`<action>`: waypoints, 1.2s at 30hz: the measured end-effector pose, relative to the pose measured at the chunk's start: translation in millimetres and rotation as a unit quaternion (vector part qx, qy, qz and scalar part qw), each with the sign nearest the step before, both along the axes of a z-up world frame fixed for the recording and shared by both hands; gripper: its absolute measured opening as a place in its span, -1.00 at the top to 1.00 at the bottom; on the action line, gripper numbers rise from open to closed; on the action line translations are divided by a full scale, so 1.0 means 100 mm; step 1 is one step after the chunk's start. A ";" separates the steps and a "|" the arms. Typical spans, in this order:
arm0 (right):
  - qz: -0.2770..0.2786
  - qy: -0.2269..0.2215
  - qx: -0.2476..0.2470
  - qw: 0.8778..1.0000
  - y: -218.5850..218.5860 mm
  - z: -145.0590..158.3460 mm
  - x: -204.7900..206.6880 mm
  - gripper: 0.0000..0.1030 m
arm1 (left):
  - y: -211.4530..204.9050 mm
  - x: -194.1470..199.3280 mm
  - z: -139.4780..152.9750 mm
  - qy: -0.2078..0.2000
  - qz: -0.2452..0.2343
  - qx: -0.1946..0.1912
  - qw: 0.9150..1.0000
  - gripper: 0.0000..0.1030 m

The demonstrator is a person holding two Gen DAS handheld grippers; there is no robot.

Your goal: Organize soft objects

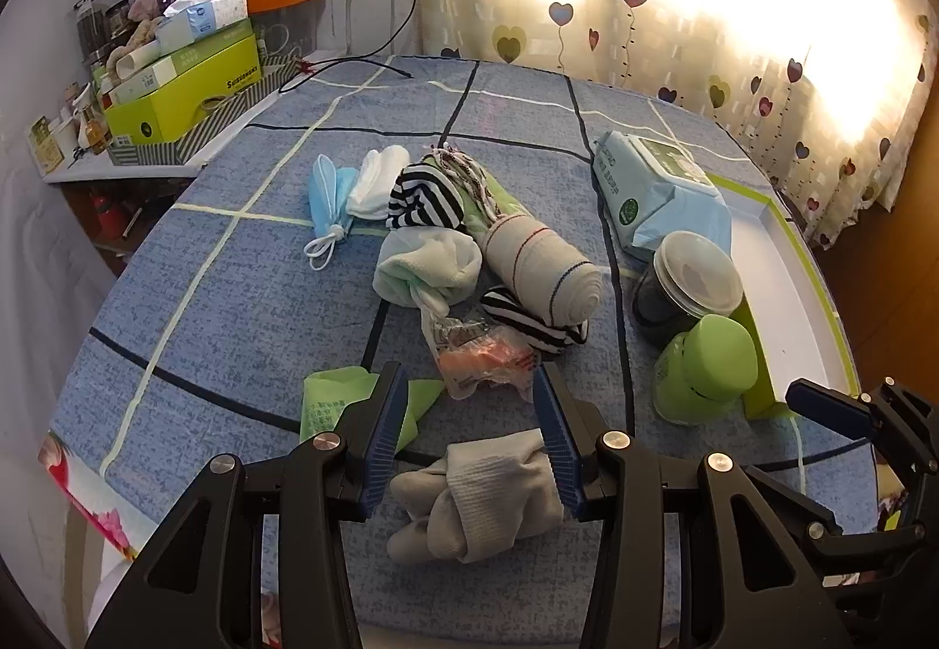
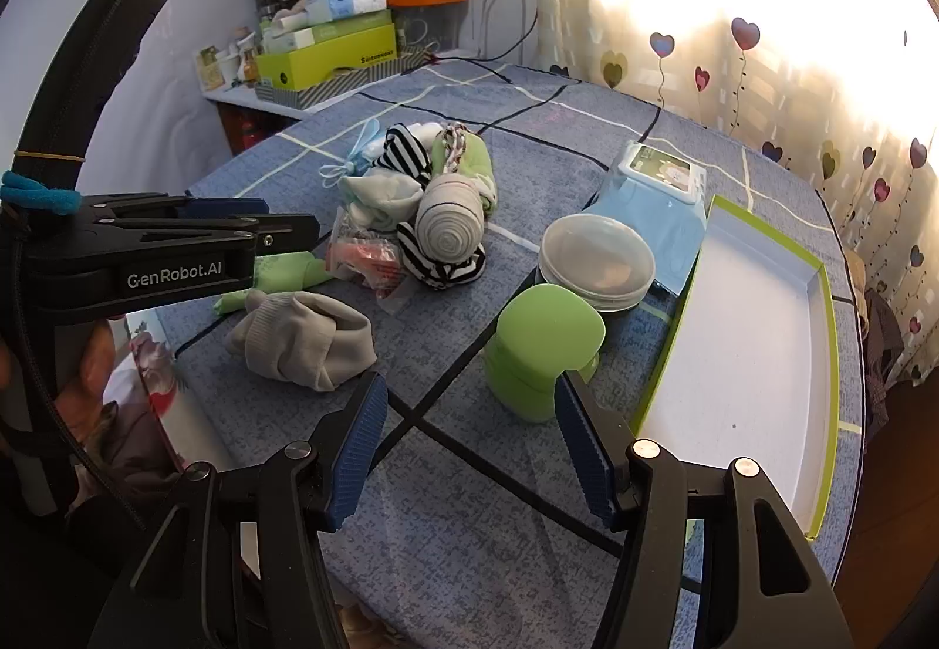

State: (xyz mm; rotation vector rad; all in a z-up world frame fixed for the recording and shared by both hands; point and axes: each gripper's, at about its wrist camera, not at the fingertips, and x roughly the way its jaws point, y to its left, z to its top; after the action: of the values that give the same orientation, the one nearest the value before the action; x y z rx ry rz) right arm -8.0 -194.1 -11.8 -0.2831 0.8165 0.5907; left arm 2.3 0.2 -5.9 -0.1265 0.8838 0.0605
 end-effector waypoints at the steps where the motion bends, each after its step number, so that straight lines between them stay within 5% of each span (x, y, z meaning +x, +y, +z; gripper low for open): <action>1: 0.000 0.000 0.000 1.000 0.00 0.00 0.00 -0.15 | 0.00 0.00 0.00 0.000 -0.001 0.000 1.000 0.11; 36: 0.004 -0.004 0.000 1.000 0.04 0.05 0.01 -0.16 | 0.02 0.01 0.00 0.000 -0.002 -0.005 1.000 0.11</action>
State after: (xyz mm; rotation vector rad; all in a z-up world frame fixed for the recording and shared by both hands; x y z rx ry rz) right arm -6.6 -189.6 -6.3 -0.2894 0.8078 0.5955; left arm 2.9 1.7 -5.4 -0.1332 0.8853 0.0526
